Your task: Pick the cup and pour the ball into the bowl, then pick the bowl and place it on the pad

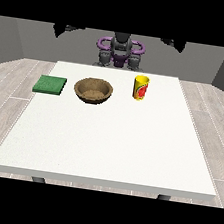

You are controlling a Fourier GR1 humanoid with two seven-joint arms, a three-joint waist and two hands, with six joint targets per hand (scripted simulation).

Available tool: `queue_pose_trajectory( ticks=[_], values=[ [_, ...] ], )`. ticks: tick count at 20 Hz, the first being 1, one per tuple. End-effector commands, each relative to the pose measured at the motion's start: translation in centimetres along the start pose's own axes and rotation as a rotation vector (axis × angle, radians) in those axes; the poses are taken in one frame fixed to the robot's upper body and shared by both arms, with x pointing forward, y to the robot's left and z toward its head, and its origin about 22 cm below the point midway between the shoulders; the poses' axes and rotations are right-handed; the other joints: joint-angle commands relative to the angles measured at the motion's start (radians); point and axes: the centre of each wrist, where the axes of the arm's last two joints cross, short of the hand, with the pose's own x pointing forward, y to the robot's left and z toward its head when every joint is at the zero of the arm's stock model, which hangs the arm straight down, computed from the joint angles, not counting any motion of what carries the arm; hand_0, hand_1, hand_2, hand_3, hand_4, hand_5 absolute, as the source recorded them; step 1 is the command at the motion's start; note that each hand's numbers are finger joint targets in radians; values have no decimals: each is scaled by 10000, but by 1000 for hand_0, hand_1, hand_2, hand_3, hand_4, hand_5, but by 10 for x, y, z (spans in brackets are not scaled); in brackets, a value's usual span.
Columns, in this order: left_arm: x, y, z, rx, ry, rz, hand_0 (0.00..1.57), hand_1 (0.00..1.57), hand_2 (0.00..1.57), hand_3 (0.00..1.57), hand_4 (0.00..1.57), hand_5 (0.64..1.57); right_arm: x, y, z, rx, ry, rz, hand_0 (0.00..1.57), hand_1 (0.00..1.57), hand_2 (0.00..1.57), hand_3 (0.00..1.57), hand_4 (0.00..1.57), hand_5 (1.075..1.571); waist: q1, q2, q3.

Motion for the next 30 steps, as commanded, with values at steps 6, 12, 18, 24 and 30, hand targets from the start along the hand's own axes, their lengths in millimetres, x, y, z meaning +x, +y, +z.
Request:
queue_pose_trajectory(
  ticks=[6,12,18,24,30],
  values=[
    [-48,0,-11,424,-1172,-256,0,0,0,0,0,1524,4,2,-13,638,-882,-16,0,0,0,0,0,1570,-503,1392,-6],
    [-94,-37,-4,515,-1834,-159,0,0,0,0,0,1519,-1,23,-22,760,-1886,8,0,0,0,0,0,1571,-810,2420,-10],
    [-129,-37,-7,840,-1669,-253,0,0,0,0,0,1530,-12,0,-19,754,-1581,-95,0,0,0,0,0,1570,-855,2454,-7],
    [-143,-55,-23,722,-1673,-465,0,0,0,0,0,1519,-20,-4,-27,824,-1884,-49,0,0,0,0,0,1571,-871,2697,-5],
    [-146,-23,-36,1342,-2148,-667,0,0,0,0,0,1521,-11,-14,-23,1241,-2108,-17,0,0,0,0,0,1571,-1313,3124,-10]
  ],
)
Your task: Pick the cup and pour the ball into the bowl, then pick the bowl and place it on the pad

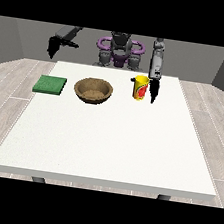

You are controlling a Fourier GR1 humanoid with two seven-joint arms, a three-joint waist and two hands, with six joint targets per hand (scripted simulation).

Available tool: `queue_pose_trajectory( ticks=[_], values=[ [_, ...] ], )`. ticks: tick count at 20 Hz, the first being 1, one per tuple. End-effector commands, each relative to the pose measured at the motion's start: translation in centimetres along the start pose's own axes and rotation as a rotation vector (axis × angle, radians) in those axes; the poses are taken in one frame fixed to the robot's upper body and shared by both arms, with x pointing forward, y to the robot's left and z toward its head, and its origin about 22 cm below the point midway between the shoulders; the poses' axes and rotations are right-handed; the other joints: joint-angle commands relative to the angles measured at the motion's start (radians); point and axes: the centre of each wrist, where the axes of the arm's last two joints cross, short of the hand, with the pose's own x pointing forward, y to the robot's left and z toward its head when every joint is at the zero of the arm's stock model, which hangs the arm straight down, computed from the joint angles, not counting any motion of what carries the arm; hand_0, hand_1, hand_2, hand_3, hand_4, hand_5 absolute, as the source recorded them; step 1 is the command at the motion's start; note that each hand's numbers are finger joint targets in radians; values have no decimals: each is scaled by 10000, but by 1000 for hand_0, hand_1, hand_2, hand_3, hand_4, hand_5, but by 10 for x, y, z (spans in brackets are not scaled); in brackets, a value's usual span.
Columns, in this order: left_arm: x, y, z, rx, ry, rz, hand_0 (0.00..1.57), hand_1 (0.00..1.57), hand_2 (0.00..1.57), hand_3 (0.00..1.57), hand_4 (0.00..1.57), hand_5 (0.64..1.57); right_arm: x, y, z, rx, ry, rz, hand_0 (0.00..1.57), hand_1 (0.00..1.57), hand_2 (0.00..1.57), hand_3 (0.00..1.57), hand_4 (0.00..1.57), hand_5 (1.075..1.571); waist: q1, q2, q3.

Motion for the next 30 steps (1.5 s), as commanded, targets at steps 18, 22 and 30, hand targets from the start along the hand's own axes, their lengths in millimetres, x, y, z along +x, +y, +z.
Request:
queue_pose_trajectory(
  ticks=[18,22,30],
  values=[
    [-28,-18,34,-570,38,-3762,1316,1316,1571,1571,1496,1256,14,-52,-3,-271,656,87,0,0,0,0,0,1570,-88,-786,5],
    [14,37,-45,-775,-55,-6409,1381,1381,1571,1571,1571,1341,2,-56,-2,-565,1380,-13,0,0,0,0,0,1569,236,-1619,34],
    [74,37,-127,-1029,185,-9409,1473,1473,1571,1571,1571,1278,-27,-58,15,-643,1782,-240,0,0,0,0,0,1568,239,-1876,23]
  ],
)
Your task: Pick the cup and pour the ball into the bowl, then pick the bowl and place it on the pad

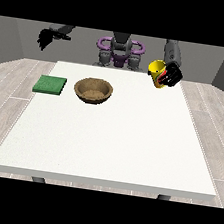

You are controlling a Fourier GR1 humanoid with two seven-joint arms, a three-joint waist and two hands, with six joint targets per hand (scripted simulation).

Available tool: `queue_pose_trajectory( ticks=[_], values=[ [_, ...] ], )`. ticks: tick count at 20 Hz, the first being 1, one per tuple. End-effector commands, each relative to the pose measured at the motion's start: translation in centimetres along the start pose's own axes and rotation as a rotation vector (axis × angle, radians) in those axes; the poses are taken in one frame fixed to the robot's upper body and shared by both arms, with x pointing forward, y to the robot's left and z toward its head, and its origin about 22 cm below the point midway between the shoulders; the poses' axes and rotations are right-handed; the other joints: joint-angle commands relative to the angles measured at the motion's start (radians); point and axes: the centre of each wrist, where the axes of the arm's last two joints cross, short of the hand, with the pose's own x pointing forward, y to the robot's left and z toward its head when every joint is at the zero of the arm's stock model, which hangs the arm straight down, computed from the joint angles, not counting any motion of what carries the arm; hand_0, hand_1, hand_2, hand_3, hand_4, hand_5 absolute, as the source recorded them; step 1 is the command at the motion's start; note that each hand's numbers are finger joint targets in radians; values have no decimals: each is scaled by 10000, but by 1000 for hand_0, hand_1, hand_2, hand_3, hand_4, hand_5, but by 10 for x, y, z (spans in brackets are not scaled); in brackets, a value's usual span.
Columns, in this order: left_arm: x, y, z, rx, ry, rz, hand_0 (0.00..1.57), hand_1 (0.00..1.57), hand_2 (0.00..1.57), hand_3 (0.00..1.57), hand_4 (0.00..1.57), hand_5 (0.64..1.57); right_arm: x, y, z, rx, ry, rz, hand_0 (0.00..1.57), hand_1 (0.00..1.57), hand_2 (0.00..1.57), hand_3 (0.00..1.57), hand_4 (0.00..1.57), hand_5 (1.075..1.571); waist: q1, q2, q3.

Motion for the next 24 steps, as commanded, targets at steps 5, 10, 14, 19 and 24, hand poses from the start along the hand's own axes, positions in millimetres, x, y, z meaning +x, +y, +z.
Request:
queue_pose_trajectory(
  ticks=[5,10,14,19,24],
  values=[
    [42,-8,-31,60,129,-1568,1486,1486,1571,1571,1571,1274,1,-9,-7,501,-54,-163,0,0,0,0,0,1569,-230,117,-29],
    [73,-53,-20,-631,262,-2941,1490,1490,1571,1571,1512,1267,-12,-17,6,168,723,-159,0,0,0,0,0,1569,-249,-785,-26],
    [125,-62,-45,-1037,-596,-4595,1516,1516,1571,1571,1571,1211,-15,-33,5,-417,931,-195,0,0,0,0,0,1570,200,-1190,-10],
    [149,-87,-39,-1146,-1798,-7122,1553,1553,1571,1571,1530,1298,-32,-16,12,-123,1126,-378,0,0,0,0,0,1571,-169,-1483,-13],
    [200,-127,-22,-1984,-3971,-9219,1482,1482,1571,1571,1571,1204,-25,-41,13,-397,989,-161,0,0,0,0,0,1571,3,-1146,-3]
  ],
)
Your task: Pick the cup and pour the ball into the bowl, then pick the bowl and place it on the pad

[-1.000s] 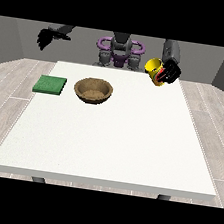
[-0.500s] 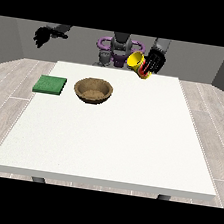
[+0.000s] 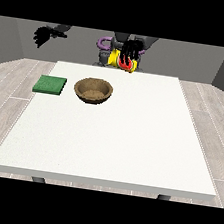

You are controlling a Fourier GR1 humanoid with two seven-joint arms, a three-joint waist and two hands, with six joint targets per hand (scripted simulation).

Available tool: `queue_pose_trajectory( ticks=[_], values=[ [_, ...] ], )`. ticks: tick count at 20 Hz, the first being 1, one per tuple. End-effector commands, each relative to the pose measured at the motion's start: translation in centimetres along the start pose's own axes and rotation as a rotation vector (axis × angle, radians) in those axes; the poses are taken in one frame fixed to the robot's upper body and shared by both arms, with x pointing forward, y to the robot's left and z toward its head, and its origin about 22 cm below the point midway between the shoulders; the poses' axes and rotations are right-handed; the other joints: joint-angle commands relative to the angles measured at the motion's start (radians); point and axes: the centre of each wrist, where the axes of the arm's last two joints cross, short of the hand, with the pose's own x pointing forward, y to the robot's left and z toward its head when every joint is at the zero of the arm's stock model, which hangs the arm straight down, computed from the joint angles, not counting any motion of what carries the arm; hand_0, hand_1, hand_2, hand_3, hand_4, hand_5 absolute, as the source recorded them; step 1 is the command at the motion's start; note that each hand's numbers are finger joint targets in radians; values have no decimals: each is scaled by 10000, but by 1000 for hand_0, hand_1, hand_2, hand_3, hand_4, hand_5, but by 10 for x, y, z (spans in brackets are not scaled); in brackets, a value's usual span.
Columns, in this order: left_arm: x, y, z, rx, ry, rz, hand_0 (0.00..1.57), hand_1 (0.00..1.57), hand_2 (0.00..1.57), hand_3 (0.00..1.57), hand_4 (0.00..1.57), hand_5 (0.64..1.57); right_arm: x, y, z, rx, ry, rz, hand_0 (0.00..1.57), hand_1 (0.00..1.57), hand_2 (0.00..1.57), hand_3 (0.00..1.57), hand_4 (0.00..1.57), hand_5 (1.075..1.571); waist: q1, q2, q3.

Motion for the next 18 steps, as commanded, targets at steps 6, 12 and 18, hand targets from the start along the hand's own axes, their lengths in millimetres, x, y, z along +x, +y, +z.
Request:
queue_pose_trajectory(
  ticks=[6,12,18],
  values=[
    [69,-1,4,-208,-2828,-5436,1533,1533,1571,1571,1556,1164,13,-10,-15,311,-200,-123,0,0,0,0,0,1570,-95,197,-3],
    [97,3,9,-400,-3686,-7525,1457,1457,1571,1571,1509,1178,8,-24,-3,-187,36,-116,0,0,0,0,0,1571,141,-123,-15],
    [83,-10,19,-597,-4173,-7785,1446,1446,1571,1571,1529,1134,-1,23,-22,78,592,-370,0,0,0,0,0,1569,194,-281,-31]
  ],
)
